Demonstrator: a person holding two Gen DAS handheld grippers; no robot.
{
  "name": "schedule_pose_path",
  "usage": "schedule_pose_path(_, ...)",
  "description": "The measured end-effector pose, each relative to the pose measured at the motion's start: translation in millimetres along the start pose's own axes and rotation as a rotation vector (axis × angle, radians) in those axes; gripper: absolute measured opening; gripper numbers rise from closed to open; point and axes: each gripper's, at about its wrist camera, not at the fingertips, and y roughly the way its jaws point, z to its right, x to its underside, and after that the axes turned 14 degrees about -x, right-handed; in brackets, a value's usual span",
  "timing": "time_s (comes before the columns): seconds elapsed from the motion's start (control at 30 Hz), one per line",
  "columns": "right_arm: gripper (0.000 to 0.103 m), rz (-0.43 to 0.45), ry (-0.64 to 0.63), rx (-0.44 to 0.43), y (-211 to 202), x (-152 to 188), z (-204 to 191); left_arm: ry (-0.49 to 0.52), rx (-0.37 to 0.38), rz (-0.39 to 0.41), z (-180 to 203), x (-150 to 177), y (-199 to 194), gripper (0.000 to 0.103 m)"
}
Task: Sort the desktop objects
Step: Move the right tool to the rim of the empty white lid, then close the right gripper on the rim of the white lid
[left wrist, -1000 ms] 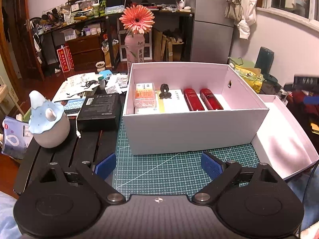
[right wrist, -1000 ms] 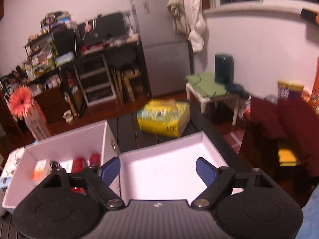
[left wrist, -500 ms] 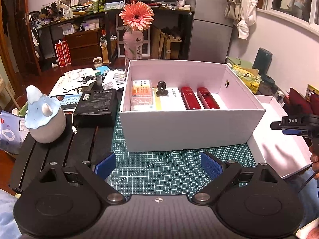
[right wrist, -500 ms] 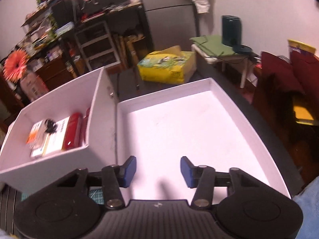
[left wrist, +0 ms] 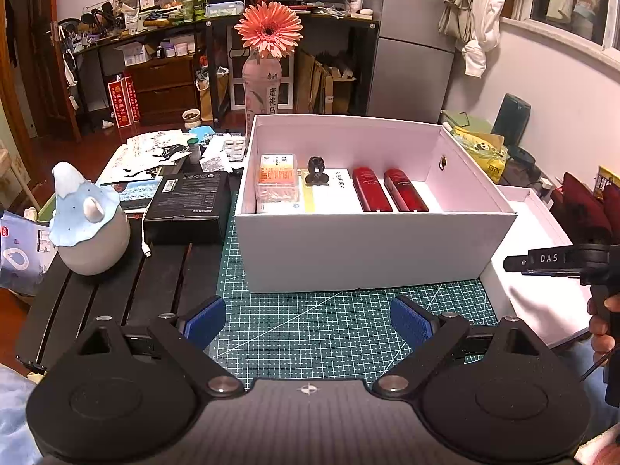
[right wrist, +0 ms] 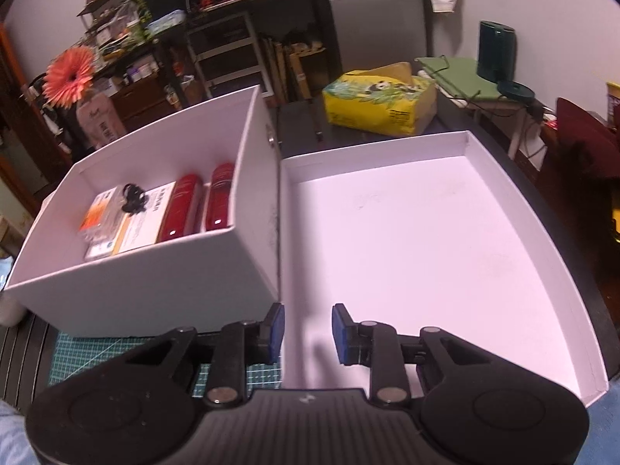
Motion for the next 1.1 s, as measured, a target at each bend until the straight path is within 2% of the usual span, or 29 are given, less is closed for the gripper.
schedule_pose_path(0.13,0.023,-0.022,-0.031,0.005,4,2,-6,-0.006,-0.001,-0.008,-1,0,1,0.092)
schedule_pose_path(0.23,0.016,-0.046,-0.051,0.042,11,2,-8,-0.008,0.001,-0.013,-1,0,2,0.092)
schedule_pose_path(0.57,0.016,-0.094,-0.098,0.060,29,8,-13,0.003,-0.001,-0.019,-1,0,3,0.092)
schedule_pose_path(0.73,0.015,-0.085,-0.099,0.073,34,7,-11,0.006,-0.004,-0.021,0,1,3,0.092)
schedule_pose_path(0.97,0.003,-0.089,-0.100,0.042,34,7,-12,0.011,-0.008,-0.022,0,1,4,0.092)
schedule_pose_path(1.1,0.002,-0.087,-0.108,0.044,32,6,-13,0.011,-0.012,-0.018,0,1,3,0.092)
